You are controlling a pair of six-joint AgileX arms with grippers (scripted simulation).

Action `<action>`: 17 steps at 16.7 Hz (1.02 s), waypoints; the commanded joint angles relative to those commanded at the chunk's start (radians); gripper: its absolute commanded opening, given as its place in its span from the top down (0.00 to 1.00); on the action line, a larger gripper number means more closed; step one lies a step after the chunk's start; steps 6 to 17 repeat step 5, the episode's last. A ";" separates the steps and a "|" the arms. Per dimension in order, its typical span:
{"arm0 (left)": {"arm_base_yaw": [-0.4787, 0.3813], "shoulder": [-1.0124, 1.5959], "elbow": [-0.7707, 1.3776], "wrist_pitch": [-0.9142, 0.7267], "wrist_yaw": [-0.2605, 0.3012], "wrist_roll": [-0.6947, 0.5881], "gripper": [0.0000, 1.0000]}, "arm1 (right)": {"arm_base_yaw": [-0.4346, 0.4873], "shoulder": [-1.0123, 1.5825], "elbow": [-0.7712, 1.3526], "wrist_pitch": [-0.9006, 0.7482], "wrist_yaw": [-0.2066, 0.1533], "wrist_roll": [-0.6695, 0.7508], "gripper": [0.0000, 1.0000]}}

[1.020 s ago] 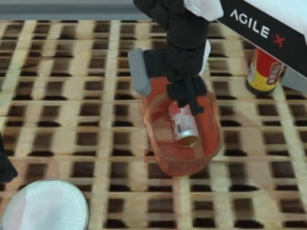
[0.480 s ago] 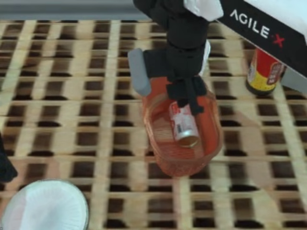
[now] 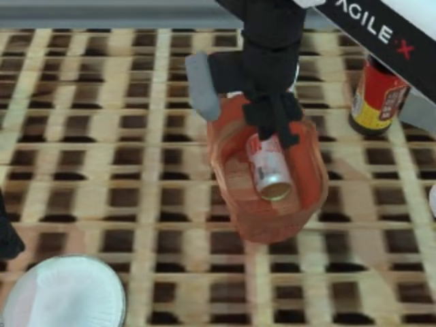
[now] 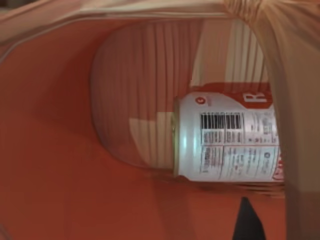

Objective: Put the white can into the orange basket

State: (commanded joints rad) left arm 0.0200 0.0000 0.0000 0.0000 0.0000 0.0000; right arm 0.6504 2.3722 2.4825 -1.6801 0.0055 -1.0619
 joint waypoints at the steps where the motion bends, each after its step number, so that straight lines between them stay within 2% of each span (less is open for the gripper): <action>1: 0.000 0.000 0.000 0.000 0.000 0.000 0.00 | -0.003 0.005 0.043 -0.034 0.000 -0.006 1.00; 4: 0.000 0.000 0.000 0.000 0.000 0.000 0.00 | -0.011 0.012 0.111 -0.099 0.000 -0.015 1.00; 17: 0.000 0.000 0.000 0.000 0.000 0.000 0.00 | -0.011 0.012 0.114 -0.101 0.000 -0.015 1.00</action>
